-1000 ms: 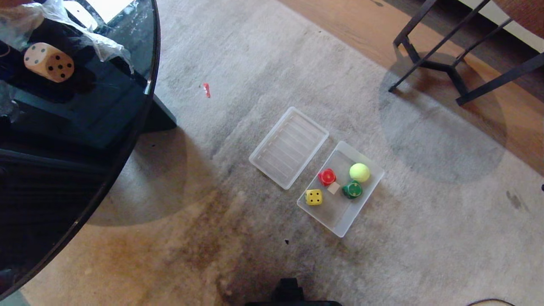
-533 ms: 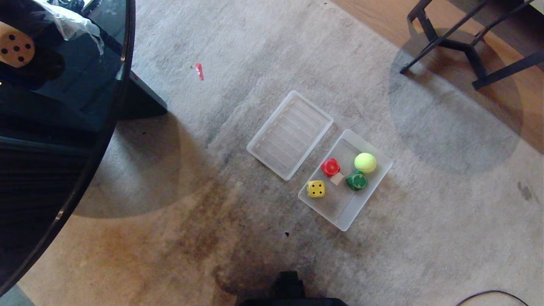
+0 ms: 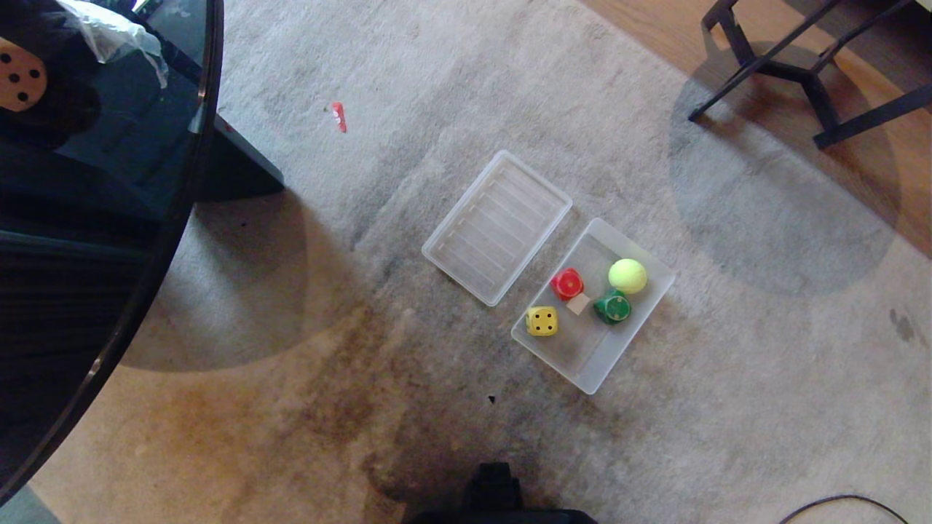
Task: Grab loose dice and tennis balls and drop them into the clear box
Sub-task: Put the ball in the box
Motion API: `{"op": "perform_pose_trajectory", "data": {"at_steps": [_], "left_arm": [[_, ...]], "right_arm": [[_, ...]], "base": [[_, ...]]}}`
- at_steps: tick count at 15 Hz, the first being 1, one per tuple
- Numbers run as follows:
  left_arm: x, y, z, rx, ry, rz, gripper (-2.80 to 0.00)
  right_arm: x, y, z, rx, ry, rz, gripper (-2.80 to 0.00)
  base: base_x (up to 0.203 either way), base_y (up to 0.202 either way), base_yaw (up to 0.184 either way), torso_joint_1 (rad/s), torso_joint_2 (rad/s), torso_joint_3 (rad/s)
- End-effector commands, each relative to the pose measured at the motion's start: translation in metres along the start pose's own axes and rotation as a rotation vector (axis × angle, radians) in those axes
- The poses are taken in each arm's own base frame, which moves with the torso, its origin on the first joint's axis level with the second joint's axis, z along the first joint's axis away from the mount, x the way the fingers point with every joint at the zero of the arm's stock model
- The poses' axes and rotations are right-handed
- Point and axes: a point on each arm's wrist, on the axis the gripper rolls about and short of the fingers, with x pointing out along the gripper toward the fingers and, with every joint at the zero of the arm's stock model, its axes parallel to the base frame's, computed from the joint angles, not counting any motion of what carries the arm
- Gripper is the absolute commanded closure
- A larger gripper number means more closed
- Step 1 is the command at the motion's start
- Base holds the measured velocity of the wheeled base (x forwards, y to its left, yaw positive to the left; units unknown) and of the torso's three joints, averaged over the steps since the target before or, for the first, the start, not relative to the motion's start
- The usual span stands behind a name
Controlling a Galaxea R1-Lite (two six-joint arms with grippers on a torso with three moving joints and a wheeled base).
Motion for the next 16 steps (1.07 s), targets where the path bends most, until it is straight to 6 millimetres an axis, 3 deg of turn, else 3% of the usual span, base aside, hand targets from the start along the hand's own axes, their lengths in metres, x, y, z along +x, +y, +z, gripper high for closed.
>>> {"op": "perform_pose_trajectory", "data": {"at_steps": [1,6,10,13,16], "left_arm": [[0.000,0.000,0.000,0.000,0.000,0.000,0.00],[0.000,0.000,0.000,0.000,0.000,0.000,0.00],[0.000,0.000,0.000,0.000,0.000,0.000,0.00],[0.000,0.000,0.000,0.000,0.000,0.000,0.00],[0.000,0.000,0.000,0.000,0.000,0.000,0.00]], "right_arm": [[0.000,0.000,0.000,-0.004,0.000,0.001,0.00],[-0.003,0.000,0.006,0.009,0.005,-0.008,0.00],[-0.004,-0.001,0.059,0.062,0.132,-0.001,0.00],[0.030,-0.001,0.088,0.095,0.318,0.008,0.00],[0.087,0.000,0.105,0.160,0.425,0.000,0.00]], "base": [[0.000,0.000,0.000,0.000,0.00,0.000],[0.000,0.000,0.000,0.000,0.00,0.000],[0.000,0.000,0.000,0.000,0.00,0.000],[0.000,0.000,0.000,0.000,0.00,0.000],[0.000,0.000,0.000,0.000,0.00,0.000]]}}
